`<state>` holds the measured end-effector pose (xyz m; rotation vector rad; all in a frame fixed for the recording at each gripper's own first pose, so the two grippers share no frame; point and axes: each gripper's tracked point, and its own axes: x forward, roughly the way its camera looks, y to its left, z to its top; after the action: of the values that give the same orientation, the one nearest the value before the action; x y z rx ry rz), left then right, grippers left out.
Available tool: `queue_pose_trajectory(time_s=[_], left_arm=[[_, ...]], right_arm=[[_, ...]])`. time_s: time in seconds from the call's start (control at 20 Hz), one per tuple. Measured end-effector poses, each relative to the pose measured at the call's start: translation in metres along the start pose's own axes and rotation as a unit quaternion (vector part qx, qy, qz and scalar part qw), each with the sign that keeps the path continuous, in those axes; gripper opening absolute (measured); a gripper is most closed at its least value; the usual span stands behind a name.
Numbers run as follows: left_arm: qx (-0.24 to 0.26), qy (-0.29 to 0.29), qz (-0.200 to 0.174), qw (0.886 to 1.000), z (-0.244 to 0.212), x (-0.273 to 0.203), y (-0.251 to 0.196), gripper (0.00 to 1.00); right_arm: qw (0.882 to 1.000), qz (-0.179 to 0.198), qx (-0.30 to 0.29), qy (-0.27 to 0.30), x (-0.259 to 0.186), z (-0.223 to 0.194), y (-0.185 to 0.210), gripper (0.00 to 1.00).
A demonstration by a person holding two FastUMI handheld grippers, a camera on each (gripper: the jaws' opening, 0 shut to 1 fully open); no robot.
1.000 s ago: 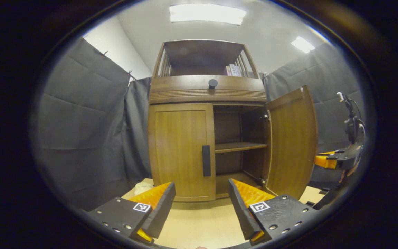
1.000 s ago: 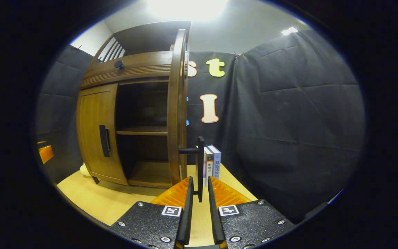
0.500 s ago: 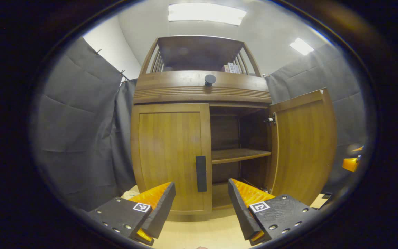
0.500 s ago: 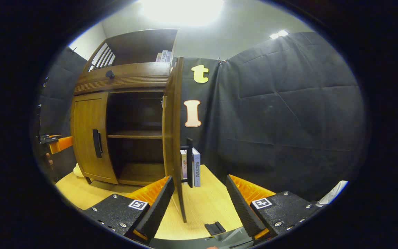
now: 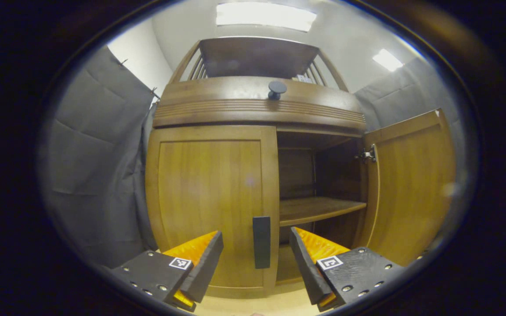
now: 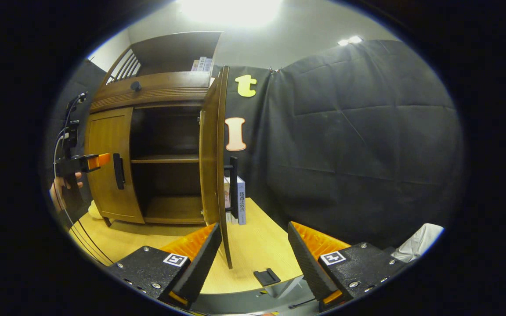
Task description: Open the right door of the double-door shoe cabinet with the right hand, and open the left door with the left hand.
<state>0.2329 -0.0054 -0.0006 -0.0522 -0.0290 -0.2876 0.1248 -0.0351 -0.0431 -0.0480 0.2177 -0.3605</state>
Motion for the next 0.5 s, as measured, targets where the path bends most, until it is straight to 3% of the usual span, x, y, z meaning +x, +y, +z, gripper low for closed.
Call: queue_pose_trajectory(time_s=[0.1, 0.25, 0.5], left_arm=[[0.006, 0.006, 0.002, 1.0, -0.007, 0.016, 0.001, 0.85], [0.013, 0.023, 0.005, 1.0, -0.023, 0.04, 0.0, 0.9], [-0.003, 0.055, 0.012, 0.998, -0.046, 0.069, 0.01, 0.9]], right_arm=[[1.0, -0.006, 0.0, 0.003, -0.007, -0.009, -0.001, 0.93], [1.0, -0.014, -0.006, 0.007, -0.008, -0.012, -0.001, 0.93], [1.0, -0.007, -0.005, 0.017, -0.009, -0.02, 0.005, 0.94]])
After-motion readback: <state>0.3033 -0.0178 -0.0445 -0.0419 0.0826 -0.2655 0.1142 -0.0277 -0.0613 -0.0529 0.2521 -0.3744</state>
